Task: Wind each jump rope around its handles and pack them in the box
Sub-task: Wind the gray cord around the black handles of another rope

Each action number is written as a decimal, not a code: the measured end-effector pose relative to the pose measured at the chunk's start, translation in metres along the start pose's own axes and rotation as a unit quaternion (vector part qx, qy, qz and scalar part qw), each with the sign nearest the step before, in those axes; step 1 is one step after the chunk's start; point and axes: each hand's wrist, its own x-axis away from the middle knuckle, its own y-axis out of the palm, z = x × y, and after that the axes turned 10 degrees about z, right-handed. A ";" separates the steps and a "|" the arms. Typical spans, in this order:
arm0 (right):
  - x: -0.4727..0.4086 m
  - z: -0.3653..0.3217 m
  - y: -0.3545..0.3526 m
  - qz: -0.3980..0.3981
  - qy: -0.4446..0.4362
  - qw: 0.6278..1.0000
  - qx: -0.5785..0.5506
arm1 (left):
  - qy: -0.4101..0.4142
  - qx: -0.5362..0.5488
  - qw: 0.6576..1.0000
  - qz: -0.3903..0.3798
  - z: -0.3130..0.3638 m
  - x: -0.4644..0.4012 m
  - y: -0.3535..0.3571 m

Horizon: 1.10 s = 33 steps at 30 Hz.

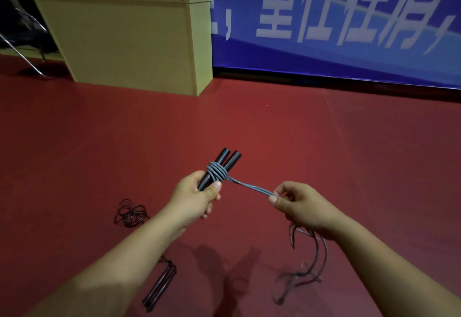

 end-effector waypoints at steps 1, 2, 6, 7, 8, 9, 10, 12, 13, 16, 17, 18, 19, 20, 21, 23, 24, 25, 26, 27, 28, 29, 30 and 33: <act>0.001 -0.001 0.000 -0.004 -0.004 1.000 0.006 | 0.001 -0.014 1.000 0.004 -0.002 -0.001 -0.001; 0.002 -0.003 0.000 -0.009 -0.003 1.000 0.008 | 0.006 -0.031 0.999 0.006 -0.004 -0.001 -0.001; 0.008 -0.010 0.001 -0.047 0.019 0.999 -0.012 | 0.073 -0.180 0.980 0.029 -0.013 -0.007 -0.008; 0.010 -0.013 0.001 -0.058 0.023 0.998 -0.021 | 0.088 -0.230 0.968 0.038 -0.015 -0.008 -0.010; 0.011 -0.016 0.002 -0.068 0.027 0.997 -0.031 | 0.094 -0.267 0.958 0.046 -0.016 -0.008 -0.011; 0.013 -0.018 0.002 -0.079 0.030 0.996 -0.042 | 0.098 -0.291 0.951 0.051 -0.016 -0.007 -0.011; 0.014 -0.021 0.003 -0.089 0.036 0.994 -0.051 | 0.101 -0.308 0.944 0.053 -0.016 -0.006 -0.011; 0.018 -0.026 0.005 -0.107 0.043 0.991 -0.063 | 0.119 -0.346 0.929 0.053 -0.015 -0.003 -0.009; 0.019 -0.027 0.005 -0.114 0.044 0.990 -0.071 | 0.129 -0.363 0.921 0.051 -0.014 -0.002 -0.008; 0.021 -0.032 0.005 -0.125 0.031 0.986 -0.104 | 0.149 -0.387 0.909 0.049 -0.012 0.000 -0.006; 0.022 -0.033 0.004 -0.127 0.024 0.985 -0.117 | 0.154 -0.388 0.908 0.047 -0.010 0.001 -0.006; 0.022 -0.035 0.004 -0.128 0.017 0.983 -0.131 | 0.159 -0.390 0.906 0.045 -0.008 0.001 -0.005; 0.022 -0.035 0.004 -0.129 0.011 0.981 -0.146 | 0.162 -0.392 0.904 0.041 -0.006 0.002 -0.005; 0.022 -0.035 0.004 -0.129 0.003 0.979 -0.156 | 0.165 -0.396 0.903 0.035 -0.004 0.002 -0.005; 0.022 -0.035 0.004 -0.125 -0.006 0.979 -0.161 | 0.170 -0.399 0.901 0.024 -0.003 0.003 -0.005; 0.022 -0.035 0.005 -0.102 -0.031 0.983 -0.150 | 0.177 -0.406 0.896 -0.015 -0.001 0.004 -0.006; 0.021 -0.035 0.005 -0.080 -0.046 0.986 -0.138 | 0.184 -0.410 0.892 -0.043 0.000 0.004 -0.007; 0.019 -0.034 0.005 -0.053 -0.063 0.989 -0.124 | 0.194 -0.415 0.886 -0.075 0.001 0.006 -0.007; 0.017 -0.033 0.005 -0.026 -0.079 0.991 -0.109 | 0.206 -0.420 0.878 -0.105 0.003 0.007 -0.008; 0.015 -0.032 0.005 -0.005 -0.096 0.991 -0.090 | 0.218 -0.426 0.868 -0.131 0.006 0.010 -0.008; 0.014 -0.031 0.006 0.010 -0.110 0.991 -0.069 | 0.231 -0.435 0.857 -0.152 0.009 0.013 -0.007; 0.012 -0.029 0.007 0.024 -0.125 0.991 -0.042 | 0.245 -0.443 0.846 -0.167 0.011 0.016 -0.005; 0.011 -0.026 0.008 0.039 -0.135 0.990 -0.015 | 0.257 -0.446 0.838 -0.182 0.014 0.020 -0.002; 0.006 -0.019 0.008 0.081 -0.147 0.985 0.042 | 0.266 -0.404 0.845 -0.229 0.017 0.031 0.005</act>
